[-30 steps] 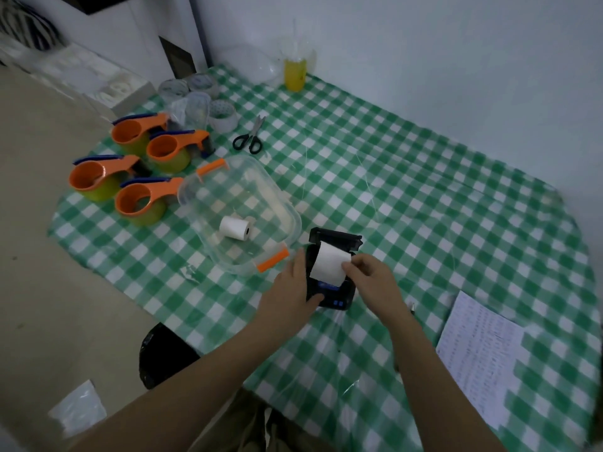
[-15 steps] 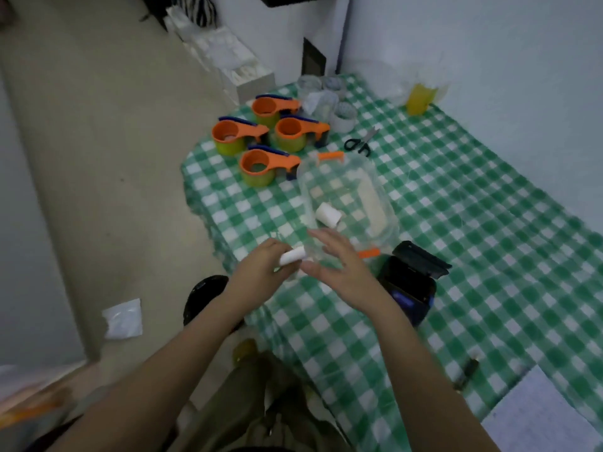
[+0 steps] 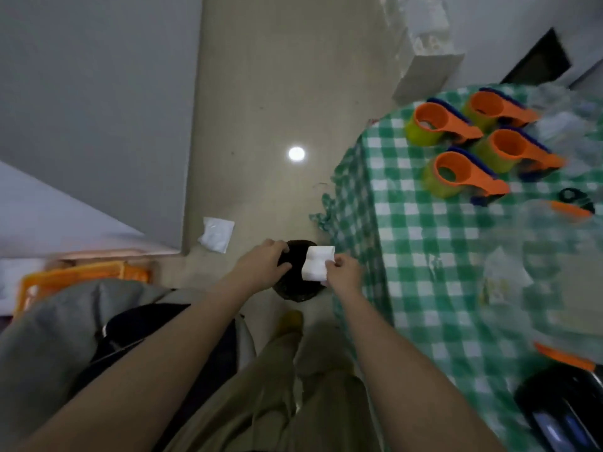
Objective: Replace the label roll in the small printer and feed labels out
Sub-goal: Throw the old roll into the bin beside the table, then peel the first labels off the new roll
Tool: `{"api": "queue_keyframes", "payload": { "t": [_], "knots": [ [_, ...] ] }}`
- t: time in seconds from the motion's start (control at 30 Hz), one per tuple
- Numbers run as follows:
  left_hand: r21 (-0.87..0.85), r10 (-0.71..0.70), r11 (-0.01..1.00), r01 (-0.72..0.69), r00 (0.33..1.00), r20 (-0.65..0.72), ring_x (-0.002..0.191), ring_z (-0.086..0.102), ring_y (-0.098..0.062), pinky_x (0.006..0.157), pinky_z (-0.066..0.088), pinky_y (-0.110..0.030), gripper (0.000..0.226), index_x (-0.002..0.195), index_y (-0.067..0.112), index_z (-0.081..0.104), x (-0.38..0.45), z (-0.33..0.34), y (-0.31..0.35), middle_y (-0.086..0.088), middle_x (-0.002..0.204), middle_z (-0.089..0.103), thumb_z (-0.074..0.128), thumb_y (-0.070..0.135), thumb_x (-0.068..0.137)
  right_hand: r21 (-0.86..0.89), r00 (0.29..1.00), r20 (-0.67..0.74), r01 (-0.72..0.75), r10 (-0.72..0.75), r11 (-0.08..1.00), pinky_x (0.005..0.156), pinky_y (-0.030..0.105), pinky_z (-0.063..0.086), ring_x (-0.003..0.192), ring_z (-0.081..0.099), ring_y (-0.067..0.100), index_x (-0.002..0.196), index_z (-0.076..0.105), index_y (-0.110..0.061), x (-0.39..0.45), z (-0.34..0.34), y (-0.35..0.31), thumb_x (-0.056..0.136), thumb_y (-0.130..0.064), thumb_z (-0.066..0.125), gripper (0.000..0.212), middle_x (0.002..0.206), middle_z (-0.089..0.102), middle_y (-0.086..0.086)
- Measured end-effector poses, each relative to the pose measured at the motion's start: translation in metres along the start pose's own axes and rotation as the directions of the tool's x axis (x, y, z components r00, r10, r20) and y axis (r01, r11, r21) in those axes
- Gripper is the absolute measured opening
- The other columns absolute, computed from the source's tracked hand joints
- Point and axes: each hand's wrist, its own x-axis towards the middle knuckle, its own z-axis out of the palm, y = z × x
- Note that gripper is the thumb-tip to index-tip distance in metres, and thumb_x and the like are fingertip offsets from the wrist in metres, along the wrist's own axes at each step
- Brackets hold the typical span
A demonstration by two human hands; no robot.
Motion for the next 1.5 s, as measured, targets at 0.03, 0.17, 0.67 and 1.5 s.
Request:
{"api": "queue_keyframes", "payload": {
  "t": [0.03, 0.17, 0.67, 1.5],
  "knots": [
    [-0.002, -0.015, 1.000, 0.015, 1.000, 0.020, 0.106, 0.056, -0.032, 0.093, 0.048, -0.043, 0.039, 0.127, 0.012, 0.045, 0.003, 0.003, -0.011, -0.015, 0.130, 0.050, 0.051, 0.028, 0.092, 0.019, 0.997, 0.006, -0.073, 0.073, 0.997, 0.077, 0.049, 0.055, 0.082, 0.060, 0.035, 0.083, 0.058, -0.004, 0.010, 0.013, 0.003, 0.090, -0.010, 0.052, 0.011, 0.094, 0.063, 0.021],
    [0.017, -0.048, 0.999, 0.047, 0.997, 0.064, 0.108, 0.056, -0.033, 0.092, 0.048, -0.042, 0.038, 0.127, 0.012, 0.045, 0.018, 0.011, -0.040, -0.015, 0.129, 0.050, 0.049, 0.028, 0.092, 0.373, 0.941, 0.143, -0.338, 0.307, 0.864, 0.085, 0.045, 0.055, 0.116, 0.050, 0.038, 0.139, 0.035, -0.010, 0.038, 0.042, 0.000, 0.091, -0.015, 0.057, 0.054, 0.143, 0.039, 0.017],
    [0.043, 0.064, 0.997, -0.068, 0.995, 0.080, 0.098, 0.059, -0.032, 0.083, 0.051, -0.045, 0.026, 0.114, 0.012, 0.054, 0.040, 0.004, -0.016, -0.014, 0.114, 0.062, 0.043, 0.023, 0.094, 0.009, 0.986, 0.079, 0.146, -0.146, 0.989, 0.084, 0.023, 0.041, 0.097, 0.052, 0.010, 0.113, 0.062, -0.010, 0.002, -0.026, -0.004, 0.093, -0.015, 0.051, 0.023, 0.118, 0.062, 0.008],
    [0.328, 0.643, 0.697, -0.638, 0.758, 0.107, 0.106, 0.052, -0.037, 0.085, 0.046, -0.046, 0.037, 0.115, 0.001, 0.051, 0.048, 0.109, 0.387, -0.022, 0.118, 0.055, 0.053, 0.028, 0.091, 0.006, 0.823, -0.542, 0.209, -0.173, 0.978, 0.082, 0.030, 0.049, 0.090, 0.054, 0.011, 0.106, 0.064, -0.012, -0.083, -0.334, 0.131, 0.093, -0.015, 0.048, 0.021, 0.110, 0.063, 0.006]
  ]
}}
